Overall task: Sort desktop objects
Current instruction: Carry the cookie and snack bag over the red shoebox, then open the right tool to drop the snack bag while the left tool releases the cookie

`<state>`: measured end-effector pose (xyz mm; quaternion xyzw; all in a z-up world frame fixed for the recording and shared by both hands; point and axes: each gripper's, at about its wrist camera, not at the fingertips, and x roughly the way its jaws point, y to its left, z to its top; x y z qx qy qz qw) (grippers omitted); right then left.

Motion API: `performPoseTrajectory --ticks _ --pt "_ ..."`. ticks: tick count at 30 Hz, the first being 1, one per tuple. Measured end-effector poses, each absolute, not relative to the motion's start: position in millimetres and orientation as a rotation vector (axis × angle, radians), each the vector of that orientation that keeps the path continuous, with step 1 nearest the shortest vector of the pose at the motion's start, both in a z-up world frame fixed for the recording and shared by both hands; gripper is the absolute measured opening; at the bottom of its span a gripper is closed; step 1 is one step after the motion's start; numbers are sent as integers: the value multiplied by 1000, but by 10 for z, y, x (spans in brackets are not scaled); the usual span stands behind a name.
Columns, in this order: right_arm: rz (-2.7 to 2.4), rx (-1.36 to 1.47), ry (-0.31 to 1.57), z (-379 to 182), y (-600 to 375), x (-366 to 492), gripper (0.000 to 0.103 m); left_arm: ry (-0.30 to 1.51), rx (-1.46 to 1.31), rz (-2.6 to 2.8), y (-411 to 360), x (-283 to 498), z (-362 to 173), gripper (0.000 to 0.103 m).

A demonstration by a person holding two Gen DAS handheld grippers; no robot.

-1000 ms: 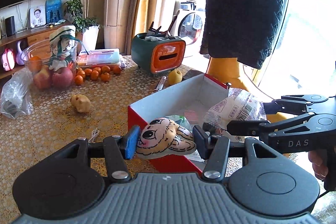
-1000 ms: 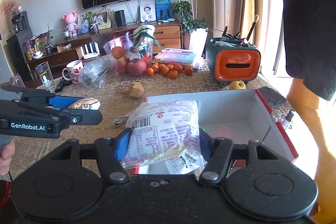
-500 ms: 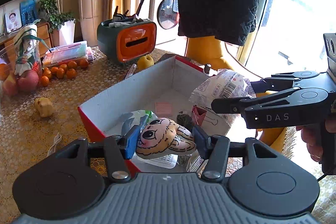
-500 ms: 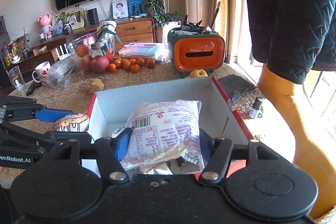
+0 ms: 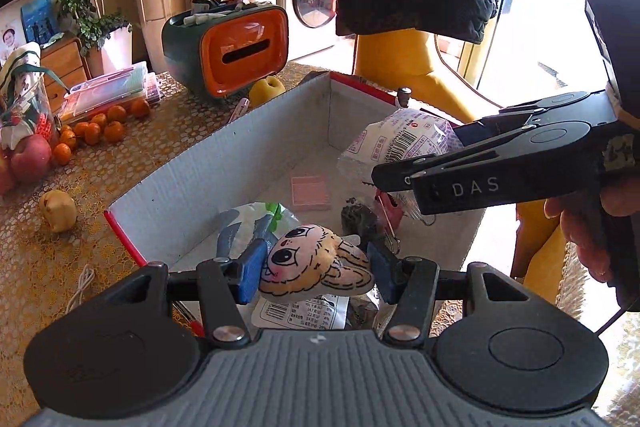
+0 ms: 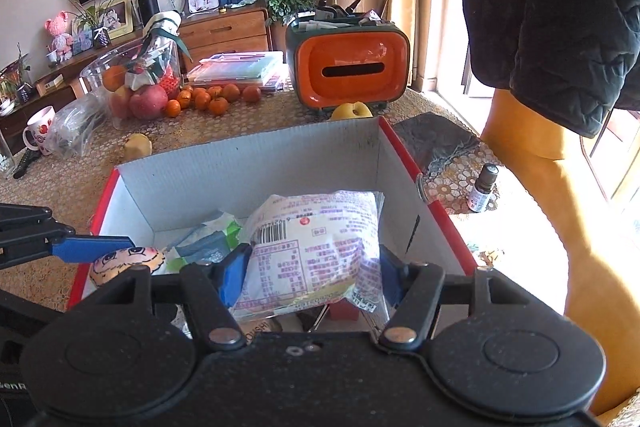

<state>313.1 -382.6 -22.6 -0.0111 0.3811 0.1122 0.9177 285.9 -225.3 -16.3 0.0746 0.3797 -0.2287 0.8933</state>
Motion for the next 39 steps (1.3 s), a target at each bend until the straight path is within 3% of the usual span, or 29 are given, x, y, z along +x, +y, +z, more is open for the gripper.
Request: performPoseTrajectory --ticks 32,39 --pt "206 -112 947 -620 -3539 3701 68 926 134 -488 -2363 3281 -583 55" --pt "211 -93 927 -577 -3556 3648 76 916 99 -475 -2305 3253 -533 67"
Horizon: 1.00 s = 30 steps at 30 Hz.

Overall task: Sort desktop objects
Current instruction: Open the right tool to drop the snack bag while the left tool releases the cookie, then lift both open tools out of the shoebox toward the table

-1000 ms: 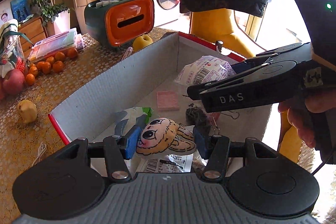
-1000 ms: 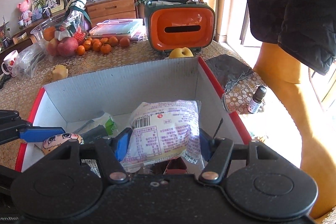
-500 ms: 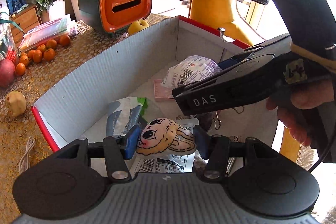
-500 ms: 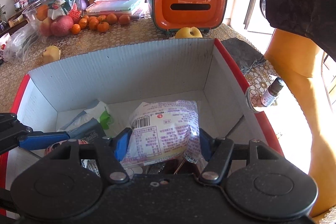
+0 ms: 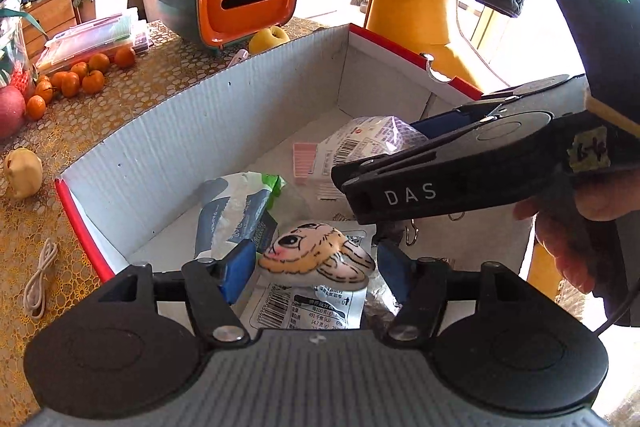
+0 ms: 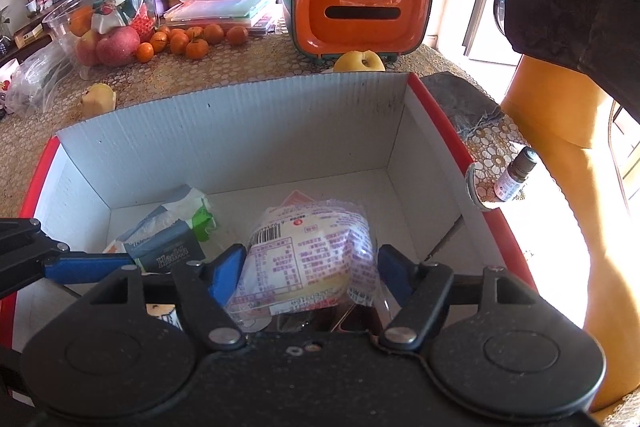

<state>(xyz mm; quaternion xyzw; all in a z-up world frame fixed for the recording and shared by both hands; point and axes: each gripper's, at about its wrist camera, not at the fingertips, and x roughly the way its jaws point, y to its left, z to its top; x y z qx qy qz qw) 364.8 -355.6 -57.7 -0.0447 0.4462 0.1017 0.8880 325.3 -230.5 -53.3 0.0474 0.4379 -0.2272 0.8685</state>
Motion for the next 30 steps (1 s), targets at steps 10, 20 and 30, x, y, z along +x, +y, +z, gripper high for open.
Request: performPoseTrajectory --ticks 10,20,30 --pt "204 -79 898 -401 -3580 3527 79 877 75 -487 -2246 3104 -350 74" --pt "211 -94 863 -155 -3503 3274 79 828 55 -495 -2122 2867 -97 74" --pt "233 -106 829 78 -3363 2949 80 776 29 -495 -1927 2577 138 74"
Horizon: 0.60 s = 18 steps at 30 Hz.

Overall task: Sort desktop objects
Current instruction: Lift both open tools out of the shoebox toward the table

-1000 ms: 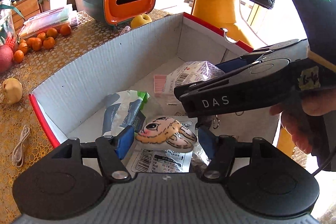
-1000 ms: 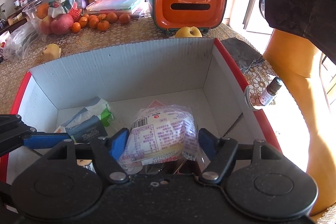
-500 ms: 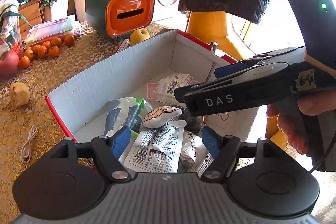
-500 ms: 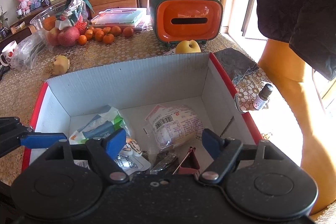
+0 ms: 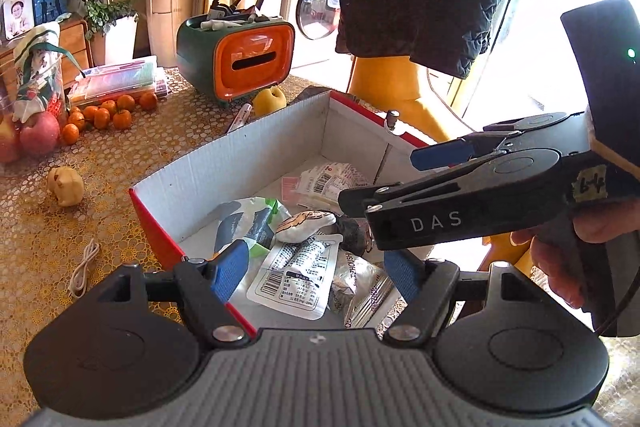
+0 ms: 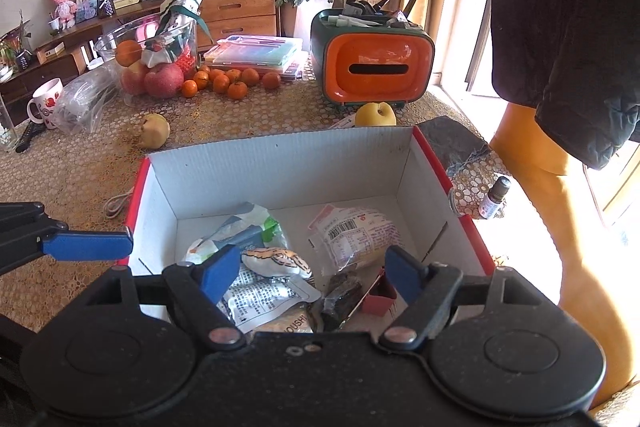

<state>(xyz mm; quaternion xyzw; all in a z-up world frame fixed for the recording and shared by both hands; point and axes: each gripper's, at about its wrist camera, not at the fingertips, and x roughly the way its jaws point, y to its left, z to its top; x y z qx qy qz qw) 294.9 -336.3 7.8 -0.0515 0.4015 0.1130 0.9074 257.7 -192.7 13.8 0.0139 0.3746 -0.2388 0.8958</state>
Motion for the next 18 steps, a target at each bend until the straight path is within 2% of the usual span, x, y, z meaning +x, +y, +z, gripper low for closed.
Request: performPoseTrajectory --ticks 18 --pt "296 -107 726 429 -2992 2367 81 693 -36 -457 -1281 1994 331 74"
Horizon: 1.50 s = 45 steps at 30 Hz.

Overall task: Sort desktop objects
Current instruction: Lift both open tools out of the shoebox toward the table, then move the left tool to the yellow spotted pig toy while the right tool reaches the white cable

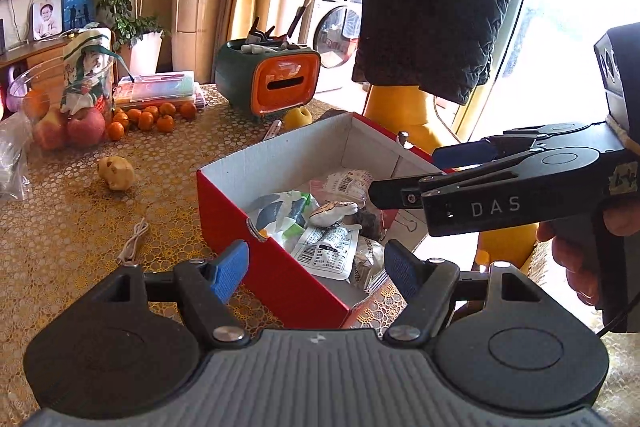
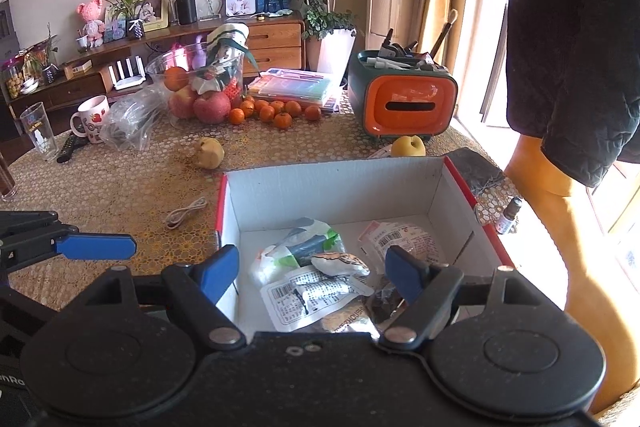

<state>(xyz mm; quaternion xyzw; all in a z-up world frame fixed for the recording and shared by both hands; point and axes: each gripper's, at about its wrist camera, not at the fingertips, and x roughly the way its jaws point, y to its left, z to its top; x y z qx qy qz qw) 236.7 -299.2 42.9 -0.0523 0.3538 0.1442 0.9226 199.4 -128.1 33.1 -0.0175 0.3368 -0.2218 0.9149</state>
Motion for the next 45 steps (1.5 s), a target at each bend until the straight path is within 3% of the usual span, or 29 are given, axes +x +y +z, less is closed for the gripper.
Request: performPoseTrajectory --ticks 20,45 --pt "449 -154 660 409 -2072 2092 83 665 -81 -319 -204 1643 295 77" --pt "522 -228 671 -23 -1429 2282 83 678 -110 -173 524 2104 -44 83"
